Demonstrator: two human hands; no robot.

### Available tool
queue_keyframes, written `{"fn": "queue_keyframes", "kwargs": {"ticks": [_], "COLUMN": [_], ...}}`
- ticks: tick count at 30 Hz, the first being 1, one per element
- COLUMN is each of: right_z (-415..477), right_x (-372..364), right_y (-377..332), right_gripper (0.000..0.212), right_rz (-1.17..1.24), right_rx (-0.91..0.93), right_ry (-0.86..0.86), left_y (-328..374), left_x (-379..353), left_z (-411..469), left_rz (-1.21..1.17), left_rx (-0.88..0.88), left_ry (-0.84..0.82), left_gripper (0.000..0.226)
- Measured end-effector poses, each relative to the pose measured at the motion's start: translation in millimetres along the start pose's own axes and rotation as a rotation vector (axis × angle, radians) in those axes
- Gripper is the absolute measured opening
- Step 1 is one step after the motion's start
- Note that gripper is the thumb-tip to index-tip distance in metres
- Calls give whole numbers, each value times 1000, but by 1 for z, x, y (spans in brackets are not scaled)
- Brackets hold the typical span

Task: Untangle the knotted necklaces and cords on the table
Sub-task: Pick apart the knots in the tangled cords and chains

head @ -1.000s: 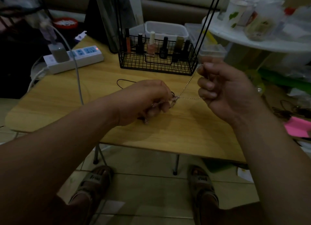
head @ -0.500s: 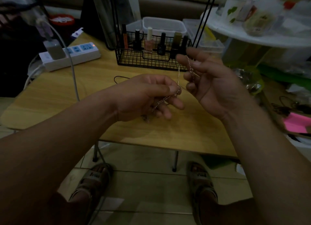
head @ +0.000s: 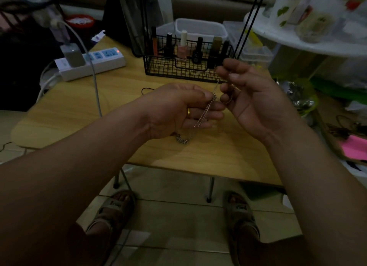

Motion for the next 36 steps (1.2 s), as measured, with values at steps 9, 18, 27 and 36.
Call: {"fn": "queue_keyframes", "kwargs": {"ticks": [9, 18, 27, 36], "right_z": [-4, -8, -10, -13], "right_x": [-5, -6, -3, -3], "right_y": [-3, 3, 1, -1], "right_gripper": [26, 9, 3, 8], "right_rz": [-21, -430, -558, -640], "right_rx": [35, 85, 114, 154], "right_ry": [24, -66, -50, -56], "left_y": [14, 20, 21, 20], "left_x": [5, 11, 12, 14], "left_z": [1, 5, 3, -2], "left_rz": [53, 188, 485, 532], "left_rx": [-110, -176, -256, -262], "left_ry": [117, 196, 345, 273], "left_gripper": [12, 11, 12, 13]}}
Point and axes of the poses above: each hand's wrist, its own z-axis towards the middle knuckle, its own x-axis out of the back of the hand, y = z × x, the point moved 2 cm from there along z, towards the middle knuckle, and after that the axes turned 11 degrees about x, right-handed, at the moved point
